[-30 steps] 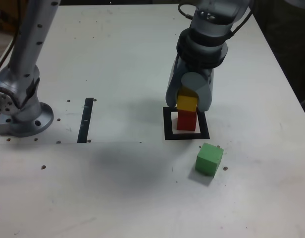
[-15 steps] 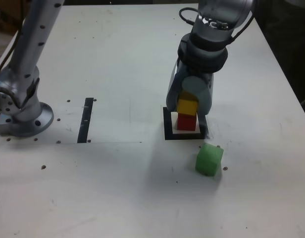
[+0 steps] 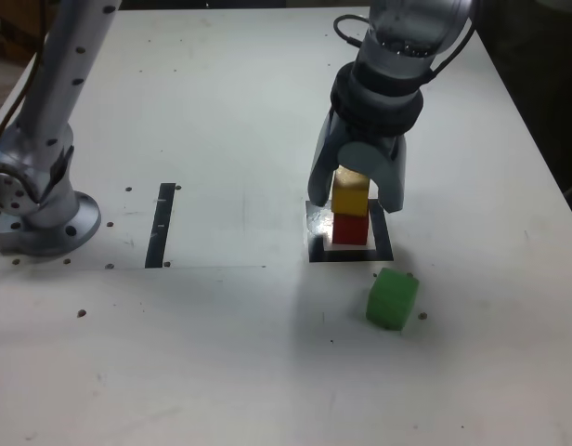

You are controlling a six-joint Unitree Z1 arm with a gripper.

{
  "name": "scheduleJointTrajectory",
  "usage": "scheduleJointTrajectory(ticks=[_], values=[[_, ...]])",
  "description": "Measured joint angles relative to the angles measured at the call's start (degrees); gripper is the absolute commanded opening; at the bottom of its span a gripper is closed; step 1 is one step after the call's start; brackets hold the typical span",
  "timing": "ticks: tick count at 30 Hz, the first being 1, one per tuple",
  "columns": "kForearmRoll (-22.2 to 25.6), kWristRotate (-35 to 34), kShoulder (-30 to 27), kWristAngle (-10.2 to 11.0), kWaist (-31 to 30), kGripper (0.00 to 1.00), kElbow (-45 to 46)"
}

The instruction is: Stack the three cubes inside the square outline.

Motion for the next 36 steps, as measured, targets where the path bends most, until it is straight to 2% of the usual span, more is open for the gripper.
scheduleJointTrajectory(ticks=[4,11,18,23,26,30,36], values=[[0.7,-0.3,-1.7,0.5,0.0,0.99,0.2],[4.6,-0.3,-6.9,1.7,-0.8,0.99,0.5],[7.3,-0.2,-11.0,2.0,-4.9,0.99,-2.0],[8.7,-0.3,-10.1,1.7,-10.3,0.99,-6.8],[9.9,-0.4,-7.1,0.7,-13.2,0.99,-9.9],[11.2,-0.5,-3.9,-0.6,-15.1,0.99,-11.6],[10.4,-1.1,-2.0,-2.0,-17.5,0.99,-12.2]])
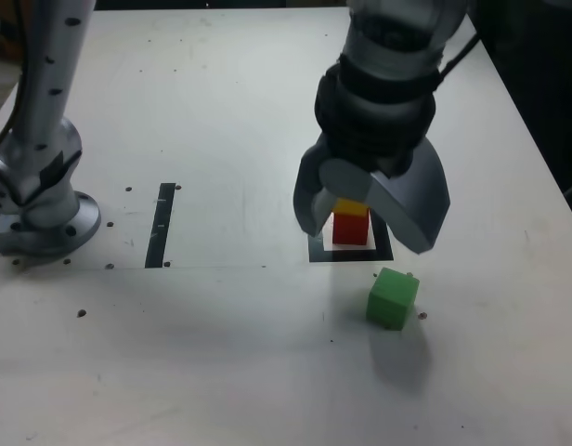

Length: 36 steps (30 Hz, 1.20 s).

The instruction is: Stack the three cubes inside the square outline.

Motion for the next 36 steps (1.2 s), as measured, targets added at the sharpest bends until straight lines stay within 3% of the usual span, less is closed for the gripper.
scheduleJointTrajectory(ticks=[17,32,36], values=[[-5.1,-0.2,7.7,-0.6,-1.8,0.98,-1.3],[-10.6,0.8,9.7,0.4,0.1,0.84,3.7],[-10.9,0.8,9.9,0.4,0.1,0.74,3.9]])
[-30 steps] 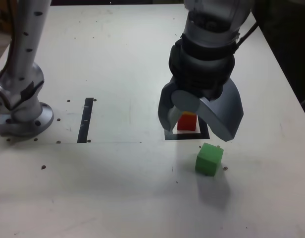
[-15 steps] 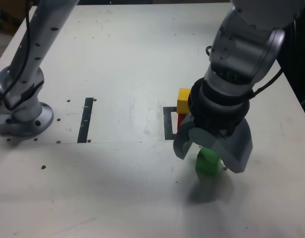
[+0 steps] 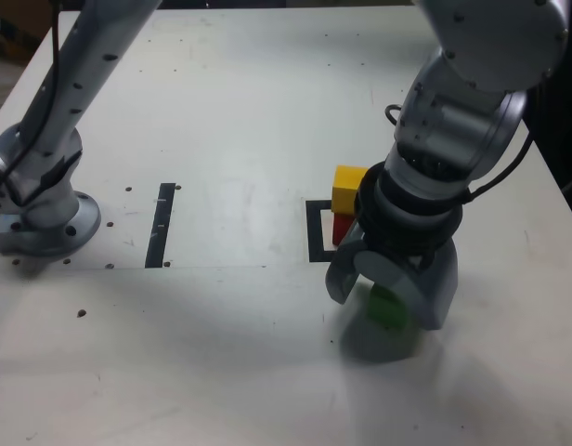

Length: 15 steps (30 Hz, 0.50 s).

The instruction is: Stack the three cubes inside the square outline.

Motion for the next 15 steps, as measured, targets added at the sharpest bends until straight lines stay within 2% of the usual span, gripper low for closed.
scheduleJointTrajectory(ticks=[5,15], values=[[-0.2,0.0,0.2,0.2,0.0,0.58,0.0],[-1.5,0.0,0.2,-0.5,0.1,0.41,-0.5]])
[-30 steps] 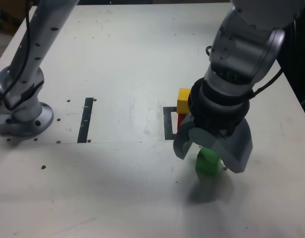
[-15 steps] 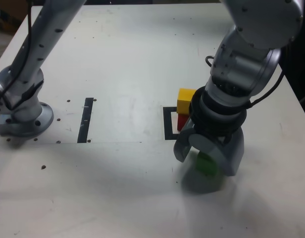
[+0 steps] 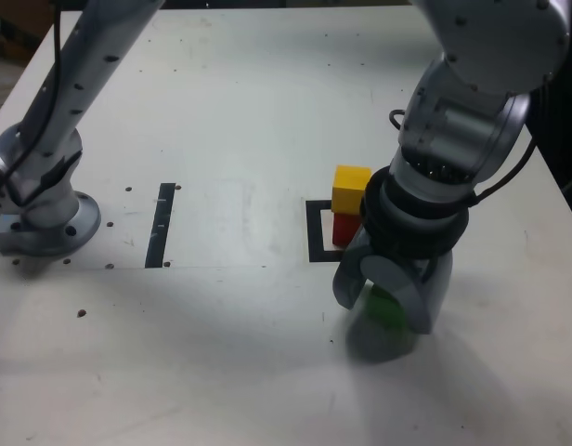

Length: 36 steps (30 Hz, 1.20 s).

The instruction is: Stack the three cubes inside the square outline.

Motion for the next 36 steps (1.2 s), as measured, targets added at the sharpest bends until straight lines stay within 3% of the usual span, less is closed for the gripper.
scheduleJointTrajectory(ticks=[11,22,28,36], values=[[-1.9,-0.1,0.0,-0.6,0.4,0.21,-0.2],[-1.5,-0.1,-0.3,-0.5,0.4,0.13,-0.1],[1.9,-0.3,-5.0,0.1,0.5,0.13,-0.4],[12.4,0.2,-14.5,2.5,2.0,0.13,-5.2]])
